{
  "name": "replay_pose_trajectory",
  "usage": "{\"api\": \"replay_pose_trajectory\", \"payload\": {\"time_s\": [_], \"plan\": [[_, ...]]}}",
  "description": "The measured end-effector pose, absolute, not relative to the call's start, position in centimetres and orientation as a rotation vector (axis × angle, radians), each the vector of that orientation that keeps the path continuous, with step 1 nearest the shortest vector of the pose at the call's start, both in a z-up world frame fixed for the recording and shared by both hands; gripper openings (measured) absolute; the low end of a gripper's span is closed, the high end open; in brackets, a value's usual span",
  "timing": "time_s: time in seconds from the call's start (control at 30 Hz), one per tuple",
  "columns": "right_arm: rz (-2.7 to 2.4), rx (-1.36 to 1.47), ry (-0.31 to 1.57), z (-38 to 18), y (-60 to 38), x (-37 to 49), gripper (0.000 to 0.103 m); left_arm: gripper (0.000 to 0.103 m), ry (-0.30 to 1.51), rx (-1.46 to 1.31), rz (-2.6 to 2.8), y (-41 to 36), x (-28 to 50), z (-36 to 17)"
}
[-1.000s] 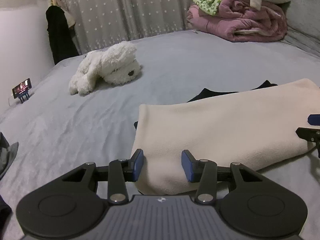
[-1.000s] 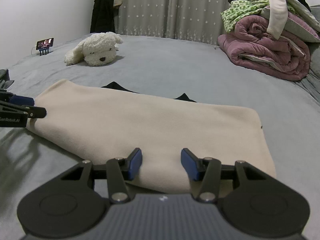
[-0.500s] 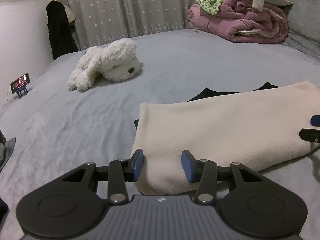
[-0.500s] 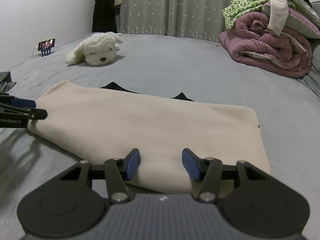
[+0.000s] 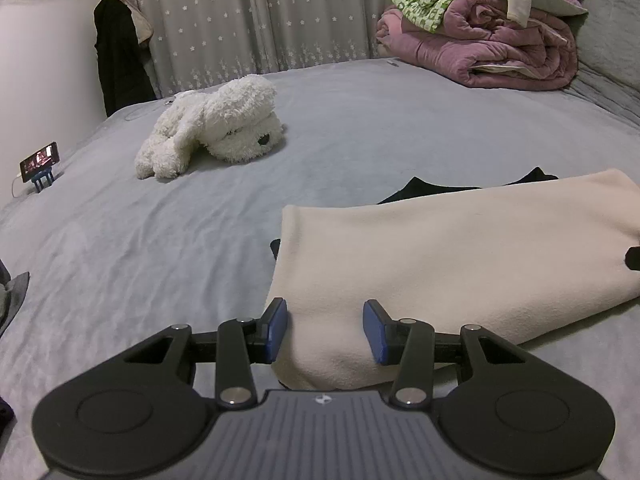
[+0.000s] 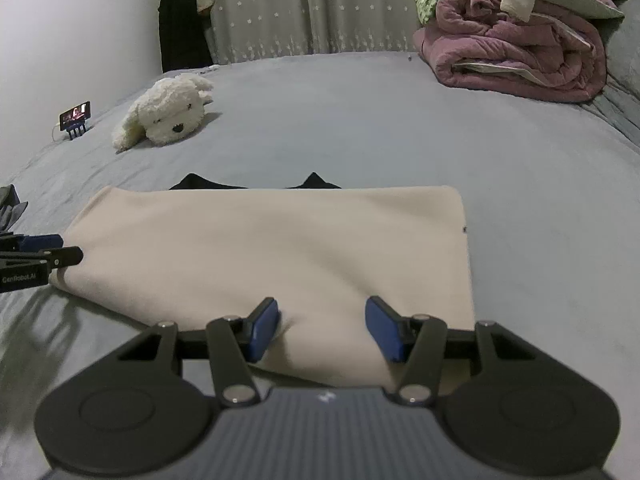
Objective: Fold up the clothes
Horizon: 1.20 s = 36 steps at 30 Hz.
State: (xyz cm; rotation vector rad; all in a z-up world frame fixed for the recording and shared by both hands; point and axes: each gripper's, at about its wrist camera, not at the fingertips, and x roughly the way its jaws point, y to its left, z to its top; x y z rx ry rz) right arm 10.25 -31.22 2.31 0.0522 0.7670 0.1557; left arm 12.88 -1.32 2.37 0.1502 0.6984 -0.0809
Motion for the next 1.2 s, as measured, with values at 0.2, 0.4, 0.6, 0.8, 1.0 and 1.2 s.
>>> {"api": "replay_pose_trajectory", "payload": {"time_s": [0.2,0.4,0.6,0.8,1.0,1.2], "plan": [[0.135,0.092,0.779,2.6,-32.3,10.1,0.047,0.044,0.681,0.166,-0.026,-1.0,12.9,2.8],[0.094,0.08,0.784,3.0,-33.0,10.1,0.047,0.044,0.712,0.079,-0.019,0.9,13.9,2.7],[0.059,0.048,0.788,2.8,-33.2,10.0,0.047,0.047,0.726,0.043,-0.017,1.3,14.0,2.4],[0.036,0.026,0.805,2.6,-33.4,10.0,0.048,0.052,0.751,-0.007,-0.02,2.1,14.3,2.4],[0.028,0.042,0.826,2.8,-34.2,10.2,0.048,0.053,0.762,-0.022,-0.019,2.4,14.5,2.6],[-0.043,0.017,0.837,2.8,-35.0,10.2,0.07,0.054,0.783,-0.072,-0.023,3.2,14.7,2.7]]}}
